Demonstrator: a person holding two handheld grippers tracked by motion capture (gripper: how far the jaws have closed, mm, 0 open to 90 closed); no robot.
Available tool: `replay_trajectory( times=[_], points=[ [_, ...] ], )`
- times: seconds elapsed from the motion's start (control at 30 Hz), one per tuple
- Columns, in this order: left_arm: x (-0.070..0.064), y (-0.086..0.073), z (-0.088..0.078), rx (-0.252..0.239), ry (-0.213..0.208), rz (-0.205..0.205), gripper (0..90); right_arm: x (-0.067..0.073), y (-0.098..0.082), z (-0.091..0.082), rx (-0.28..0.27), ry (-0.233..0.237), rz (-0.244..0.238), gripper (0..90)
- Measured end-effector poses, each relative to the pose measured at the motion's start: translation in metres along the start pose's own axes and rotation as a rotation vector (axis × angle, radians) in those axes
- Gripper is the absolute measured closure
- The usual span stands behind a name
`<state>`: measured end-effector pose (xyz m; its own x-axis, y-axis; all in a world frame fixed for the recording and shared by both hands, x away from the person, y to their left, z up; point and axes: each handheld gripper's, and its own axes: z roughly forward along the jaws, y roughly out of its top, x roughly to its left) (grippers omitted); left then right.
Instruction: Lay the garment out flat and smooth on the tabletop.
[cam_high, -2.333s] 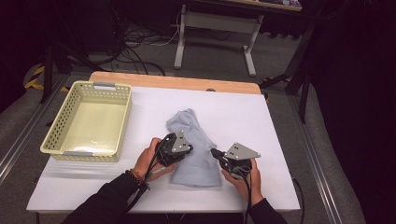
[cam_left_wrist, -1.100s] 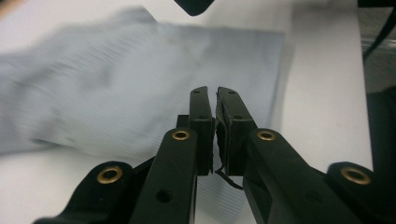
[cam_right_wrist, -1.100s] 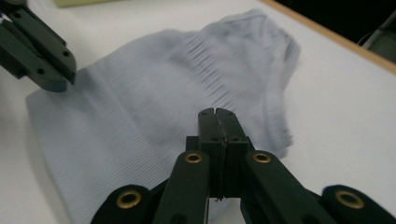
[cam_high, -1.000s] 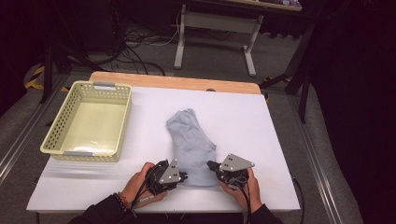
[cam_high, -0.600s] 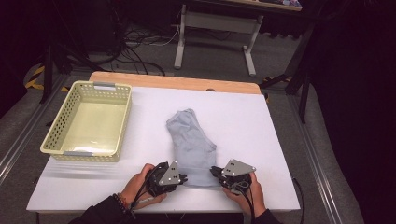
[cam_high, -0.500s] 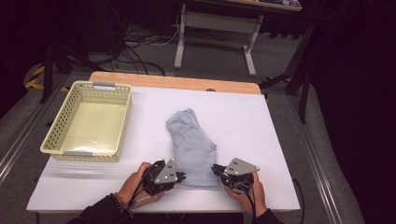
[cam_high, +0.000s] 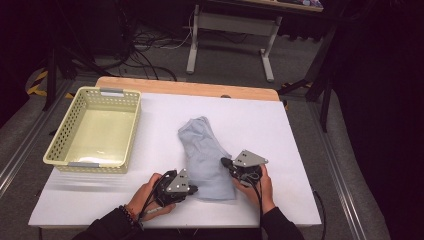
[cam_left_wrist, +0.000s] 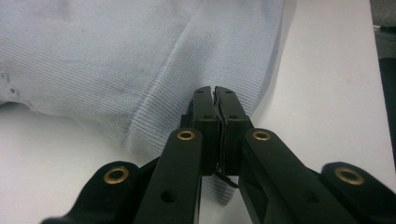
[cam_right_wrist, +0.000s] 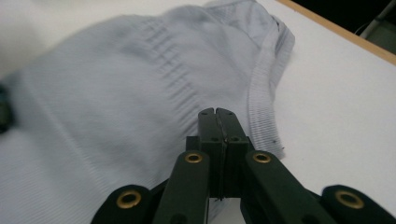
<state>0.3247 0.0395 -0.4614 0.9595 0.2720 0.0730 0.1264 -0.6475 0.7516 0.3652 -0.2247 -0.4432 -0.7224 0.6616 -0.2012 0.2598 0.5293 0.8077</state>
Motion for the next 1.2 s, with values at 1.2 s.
replay_trajectory(
  times=[1.2],
  points=[
    [0.013, 0.001, -0.054, -0.104, 0.160, -0.020, 85.0, -0.019, -0.006, -0.055, -0.104, -0.055, 0.067, 84.9]
  ],
)
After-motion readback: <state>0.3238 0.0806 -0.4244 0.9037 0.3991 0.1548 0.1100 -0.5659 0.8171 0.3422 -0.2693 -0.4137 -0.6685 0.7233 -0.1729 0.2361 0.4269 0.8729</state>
